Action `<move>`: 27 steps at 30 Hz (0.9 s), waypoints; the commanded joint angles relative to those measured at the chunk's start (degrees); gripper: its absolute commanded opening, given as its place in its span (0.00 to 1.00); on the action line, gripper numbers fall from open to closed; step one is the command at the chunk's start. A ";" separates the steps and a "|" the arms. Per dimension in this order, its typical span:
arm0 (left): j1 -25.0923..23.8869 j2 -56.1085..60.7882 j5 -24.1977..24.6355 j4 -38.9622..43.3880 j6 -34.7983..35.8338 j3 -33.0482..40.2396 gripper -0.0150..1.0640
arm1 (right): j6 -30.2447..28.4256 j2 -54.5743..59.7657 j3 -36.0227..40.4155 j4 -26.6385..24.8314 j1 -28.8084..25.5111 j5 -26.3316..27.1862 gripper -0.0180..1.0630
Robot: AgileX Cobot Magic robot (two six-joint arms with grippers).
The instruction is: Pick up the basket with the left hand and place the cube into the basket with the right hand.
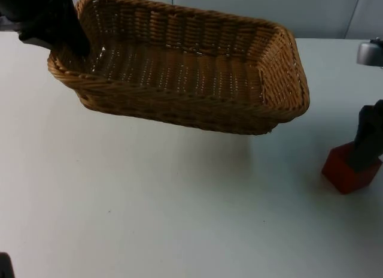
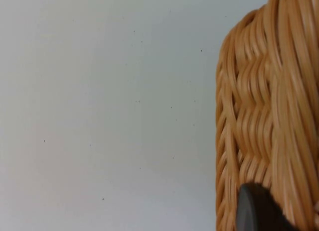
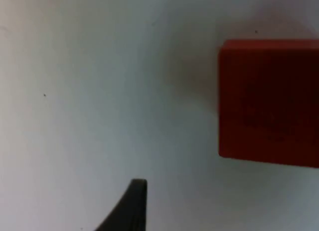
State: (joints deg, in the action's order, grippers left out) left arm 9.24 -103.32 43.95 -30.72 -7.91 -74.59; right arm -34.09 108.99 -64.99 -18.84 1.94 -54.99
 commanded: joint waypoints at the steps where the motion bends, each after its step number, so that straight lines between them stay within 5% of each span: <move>1: -0.11 0.92 -0.81 -1.65 0.31 0.11 0.01 | -1.17 0.77 -0.52 0.83 2.22 1.71 0.96; 9: -0.11 0.92 -0.81 -1.77 0.31 0.11 0.01 | 6.21 2.59 -0.52 11.57 8.12 6.74 0.96; 18: -0.11 0.92 -0.81 -1.77 0.31 0.11 0.01 | 6.90 4.68 -0.52 11.31 8.52 10.00 0.94; 20: -0.11 0.92 -0.81 -1.77 0.31 0.11 0.01 | 7.10 4.68 -0.52 11.08 8.52 10.95 0.82; 22: -0.11 0.92 -0.81 -1.77 0.31 0.11 0.01 | 9.50 4.68 -0.52 11.57 8.52 12.62 0.52; 23: -0.11 0.92 -0.81 -1.77 0.31 0.11 0.01 | 9.50 4.68 -0.52 11.57 8.52 12.62 0.52; 25: -0.11 0.92 -0.81 -1.77 0.31 0.11 0.01 | 14.35 4.68 -0.52 13.93 8.52 16.19 0.09; 27: -0.11 0.92 -0.81 -1.77 0.31 0.11 0.01 | 16.26 4.68 -0.74 15.11 8.52 17.28 0.02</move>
State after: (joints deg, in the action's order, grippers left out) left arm 9.24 -103.32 43.95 -30.72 -7.91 -74.59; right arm -19.41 113.87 -65.39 -4.67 10.23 -39.46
